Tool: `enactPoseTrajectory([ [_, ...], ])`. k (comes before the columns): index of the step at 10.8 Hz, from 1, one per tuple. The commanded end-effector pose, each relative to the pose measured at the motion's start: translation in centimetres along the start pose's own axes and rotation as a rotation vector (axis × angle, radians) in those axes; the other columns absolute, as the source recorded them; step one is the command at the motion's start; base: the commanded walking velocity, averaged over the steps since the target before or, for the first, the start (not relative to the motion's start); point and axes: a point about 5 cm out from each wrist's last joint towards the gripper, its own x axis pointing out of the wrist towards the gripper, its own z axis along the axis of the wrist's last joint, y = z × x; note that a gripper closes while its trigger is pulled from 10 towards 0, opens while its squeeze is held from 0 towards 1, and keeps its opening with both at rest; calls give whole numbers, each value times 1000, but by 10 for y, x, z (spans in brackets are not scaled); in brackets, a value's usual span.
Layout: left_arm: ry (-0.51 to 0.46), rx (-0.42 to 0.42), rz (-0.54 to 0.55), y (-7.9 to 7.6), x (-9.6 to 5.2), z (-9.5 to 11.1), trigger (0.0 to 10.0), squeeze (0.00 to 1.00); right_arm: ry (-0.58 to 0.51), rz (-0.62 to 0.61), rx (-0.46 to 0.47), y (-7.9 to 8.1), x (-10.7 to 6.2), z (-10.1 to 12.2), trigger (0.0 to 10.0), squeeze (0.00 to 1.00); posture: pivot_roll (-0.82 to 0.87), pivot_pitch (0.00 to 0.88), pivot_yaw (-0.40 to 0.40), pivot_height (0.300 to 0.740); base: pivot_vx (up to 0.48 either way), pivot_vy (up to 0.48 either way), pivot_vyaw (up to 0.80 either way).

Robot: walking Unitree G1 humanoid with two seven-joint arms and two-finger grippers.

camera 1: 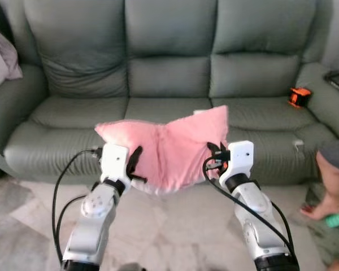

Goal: Move the pillow to the sofa

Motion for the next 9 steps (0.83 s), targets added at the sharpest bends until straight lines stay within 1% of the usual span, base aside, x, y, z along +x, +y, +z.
enactPoseTrajectory([
  [1, -29, 1, -46, -12, 4, 6, 10000, 0, -15, -26, -8, -8, -3, 3, 10000, 0, -19, 0, 11, 740, 319, 0, 0],
  [2, -26, 0, -47, -13, 4, 6, 10000, 0, -5, -28, 0, -7, -3, 2, 10000, 0, -20, 0, 10, 740, 322, 0, 0],
  [3, -26, -2, -47, -13, 4, 5, 10000, 0, 1, -33, 23, -7, -2, 1, 10000, 0, -20, 0, 8, 740, 322, 0, -800],
  [4, -26, -3, -46, -13, 5, 5, 10000, 0, -3, -34, 2, -9, -2, 2, 10000, 0, -21, 0, 8, 740, 326, 0, -800],
  [7, -28, -2, -43, -14, 6, 5, 10000, 0, -13, -20, 3, -8, -2, 4, 10000, 0, -24, 0, 6, 740, 319, 0, 0],
  [9, -29, -3, -42, -13, 7, 5, 10000, 0, -14, -15, 0, -8, -1, 4, 10000, 0, -23, 0, 4, 740, 467, 0, 0],
])
